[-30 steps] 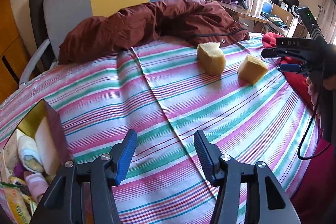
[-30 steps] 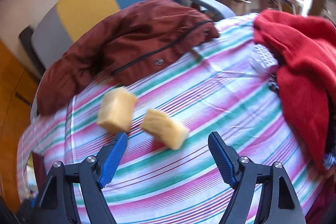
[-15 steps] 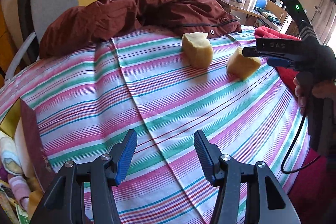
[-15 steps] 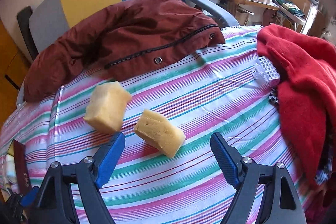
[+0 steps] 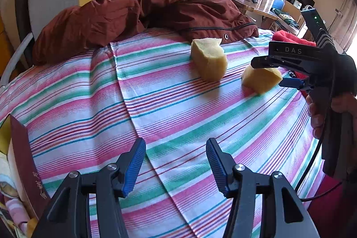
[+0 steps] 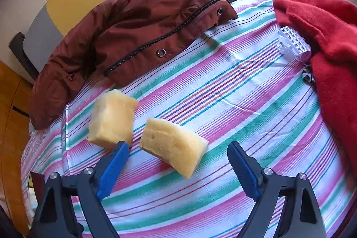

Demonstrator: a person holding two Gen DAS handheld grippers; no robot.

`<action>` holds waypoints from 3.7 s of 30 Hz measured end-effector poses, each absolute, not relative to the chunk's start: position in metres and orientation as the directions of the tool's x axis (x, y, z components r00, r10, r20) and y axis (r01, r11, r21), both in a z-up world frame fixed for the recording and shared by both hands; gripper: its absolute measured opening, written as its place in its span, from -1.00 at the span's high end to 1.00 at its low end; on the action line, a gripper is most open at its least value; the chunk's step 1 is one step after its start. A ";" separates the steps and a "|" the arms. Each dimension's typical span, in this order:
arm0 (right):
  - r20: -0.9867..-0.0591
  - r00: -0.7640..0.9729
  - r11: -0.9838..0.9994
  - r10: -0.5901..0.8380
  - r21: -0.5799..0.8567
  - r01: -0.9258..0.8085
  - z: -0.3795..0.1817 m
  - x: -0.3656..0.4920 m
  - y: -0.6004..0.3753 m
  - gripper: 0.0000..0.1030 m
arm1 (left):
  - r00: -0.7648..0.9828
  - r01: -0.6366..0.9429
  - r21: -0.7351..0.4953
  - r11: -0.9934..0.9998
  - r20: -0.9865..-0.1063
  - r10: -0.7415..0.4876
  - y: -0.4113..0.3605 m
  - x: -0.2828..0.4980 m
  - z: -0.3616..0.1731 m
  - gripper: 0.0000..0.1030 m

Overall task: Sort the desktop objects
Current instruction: 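Grasp a sponge cube with the right tool while the left tool grasps another sponge cube, then carry both sponge cubes into the gold tray and open both tools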

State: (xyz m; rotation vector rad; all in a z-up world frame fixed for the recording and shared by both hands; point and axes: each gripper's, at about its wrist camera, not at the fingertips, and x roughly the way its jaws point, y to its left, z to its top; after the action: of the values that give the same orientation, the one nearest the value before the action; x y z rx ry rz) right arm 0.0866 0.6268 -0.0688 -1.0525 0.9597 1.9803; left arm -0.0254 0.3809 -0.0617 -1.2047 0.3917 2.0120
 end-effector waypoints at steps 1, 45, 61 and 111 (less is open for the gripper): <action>-0.873 -0.433 -0.484 0.223 0.286 -0.827 -0.070 0.086 0.628 -0.76 | -0.278 -0.729 -0.112 -0.675 -0.853 0.442 0.382 -0.026 -0.062 -0.11; -0.863 -0.403 -0.541 0.305 0.192 -0.819 -0.039 0.087 0.629 -0.05 | -0.260 -0.770 -0.160 -0.618 -0.806 0.531 0.526 -0.085 -0.053 -0.18; -0.856 -0.399 -0.524 0.329 0.186 -0.831 -0.033 0.094 0.631 -0.05 | -0.220 -0.720 -0.191 -0.667 -0.849 0.481 0.534 -0.092 -0.074 -0.20; -0.922 -0.384 -0.942 -0.057 0.177 -0.285 -0.063 0.030 0.467 -0.05 | -0.405 -0.656 -0.016 -0.755 -0.836 0.370 0.301 0.017 -0.065 0.21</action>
State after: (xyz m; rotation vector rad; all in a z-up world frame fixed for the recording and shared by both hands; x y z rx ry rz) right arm 0.0299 0.4671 -0.0629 -1.6570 0.4677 2.4590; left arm 0.0166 0.3013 -0.0653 -1.1811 0.4219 2.1720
